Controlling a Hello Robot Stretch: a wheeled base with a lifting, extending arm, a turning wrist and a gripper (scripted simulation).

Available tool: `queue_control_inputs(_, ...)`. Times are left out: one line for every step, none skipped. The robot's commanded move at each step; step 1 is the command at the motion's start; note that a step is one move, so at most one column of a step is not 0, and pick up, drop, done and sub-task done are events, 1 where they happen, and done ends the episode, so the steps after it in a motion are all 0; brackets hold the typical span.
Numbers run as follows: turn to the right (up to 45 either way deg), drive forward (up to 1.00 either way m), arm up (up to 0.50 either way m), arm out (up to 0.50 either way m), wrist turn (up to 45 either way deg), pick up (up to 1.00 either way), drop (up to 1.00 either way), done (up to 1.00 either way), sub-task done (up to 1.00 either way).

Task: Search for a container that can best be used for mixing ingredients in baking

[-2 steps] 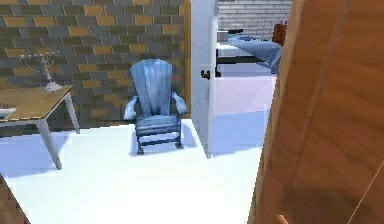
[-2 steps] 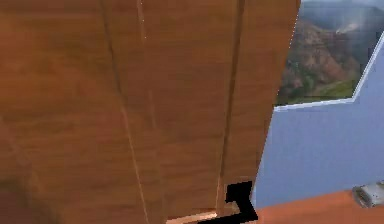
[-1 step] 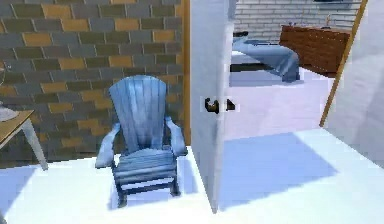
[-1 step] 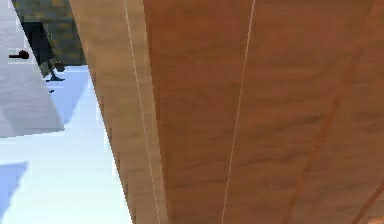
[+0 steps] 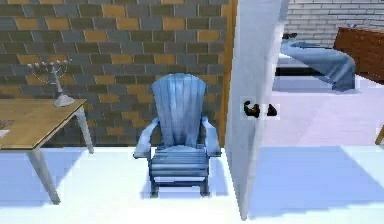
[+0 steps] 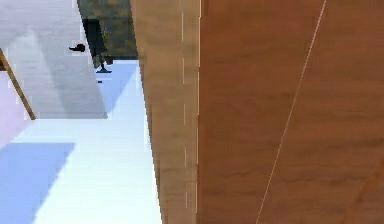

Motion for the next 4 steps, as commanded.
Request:
queue_control_inputs(0.0,0.3,0.0,0.0,0.0,0.0,0.0,0.0,0.0)
queue_control_inputs(45.0,0.0,0.0,0.0,0.0,0.0,0.0,0.0,0.0)
queue_control_inputs(24.0,0.0,0.0,0.0,0.0,0.0,0.0,0.0,0.0)
queue_control_inputs(0.0,0.6,0.0,0.0,0.0,0.0,0.0,0.0,0.0)
